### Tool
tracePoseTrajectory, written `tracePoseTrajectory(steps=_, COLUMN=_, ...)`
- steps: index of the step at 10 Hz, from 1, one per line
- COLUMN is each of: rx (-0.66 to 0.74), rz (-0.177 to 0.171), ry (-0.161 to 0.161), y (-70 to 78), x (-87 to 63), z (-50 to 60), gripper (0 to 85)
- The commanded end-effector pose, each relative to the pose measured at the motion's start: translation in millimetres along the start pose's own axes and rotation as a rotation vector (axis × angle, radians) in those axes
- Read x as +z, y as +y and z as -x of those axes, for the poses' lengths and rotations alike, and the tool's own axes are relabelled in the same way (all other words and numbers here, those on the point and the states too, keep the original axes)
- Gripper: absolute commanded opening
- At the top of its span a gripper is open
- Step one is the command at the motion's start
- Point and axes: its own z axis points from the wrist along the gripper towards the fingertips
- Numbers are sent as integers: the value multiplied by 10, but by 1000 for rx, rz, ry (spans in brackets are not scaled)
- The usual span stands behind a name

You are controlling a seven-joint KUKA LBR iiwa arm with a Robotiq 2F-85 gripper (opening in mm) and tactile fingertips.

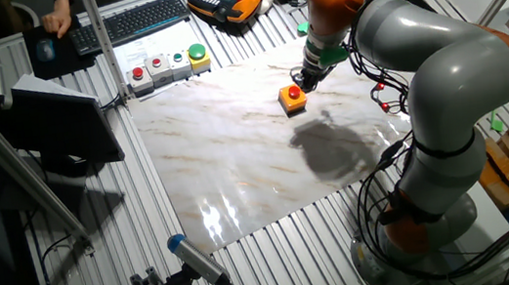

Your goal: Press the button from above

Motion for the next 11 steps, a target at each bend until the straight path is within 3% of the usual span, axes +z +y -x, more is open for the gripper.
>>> tracePoseTrajectory(steps=1, rx=3, rz=-3, ry=-4, y=12, x=29, z=26, gripper=7)
tracePoseTrajectory(steps=8, rx=11, rz=22, ry=17, y=35, x=254, z=104, gripper=7)
tracePoseTrajectory(steps=11, rx=10, rz=28, ry=8, y=30, x=384, z=116, gripper=7)
